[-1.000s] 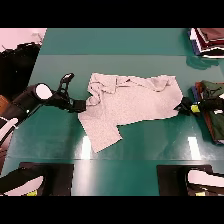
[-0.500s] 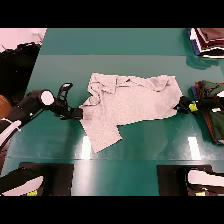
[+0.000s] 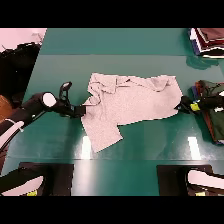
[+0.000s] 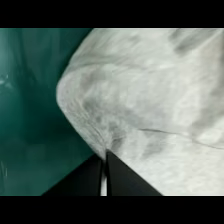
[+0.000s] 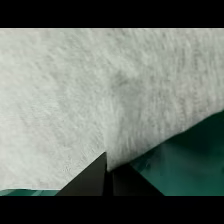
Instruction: Fold the shirts.
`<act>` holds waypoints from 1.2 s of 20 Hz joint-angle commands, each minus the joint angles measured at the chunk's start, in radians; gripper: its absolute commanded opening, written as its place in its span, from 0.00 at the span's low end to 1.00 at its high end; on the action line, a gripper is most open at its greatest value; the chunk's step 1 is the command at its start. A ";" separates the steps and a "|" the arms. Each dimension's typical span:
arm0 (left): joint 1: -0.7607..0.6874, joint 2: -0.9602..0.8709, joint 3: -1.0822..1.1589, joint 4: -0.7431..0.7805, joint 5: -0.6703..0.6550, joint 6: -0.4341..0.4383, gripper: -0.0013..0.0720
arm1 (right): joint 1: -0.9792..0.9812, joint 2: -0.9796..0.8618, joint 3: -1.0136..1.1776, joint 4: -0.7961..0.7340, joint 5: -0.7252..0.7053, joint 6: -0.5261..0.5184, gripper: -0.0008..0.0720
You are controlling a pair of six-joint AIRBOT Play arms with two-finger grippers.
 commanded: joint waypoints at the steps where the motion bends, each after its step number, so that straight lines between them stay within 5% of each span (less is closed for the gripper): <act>1: 0.000 0.115 0.085 0.054 -0.014 -0.002 0.05 | 0.000 0.107 0.058 0.004 0.034 -0.009 0.02; 5: 0.000 0.357 0.346 0.227 -0.099 -0.002 0.05 | 0.032 0.282 0.283 0.004 0.120 -0.009 0.02; 10: 0.000 0.558 0.702 0.288 -0.088 -0.002 0.05 | 0.112 0.493 0.554 0.000 0.043 -0.008 0.02; 20: 0.000 0.569 1.040 0.288 -0.091 0.000 0.05 | 0.116 0.610 0.883 -0.102 0.132 0.084 0.02; 24: 0.000 0.469 1.040 0.359 -0.291 -0.001 0.05 | 0.116 0.458 0.927 -0.094 0.290 0.151 0.02</act>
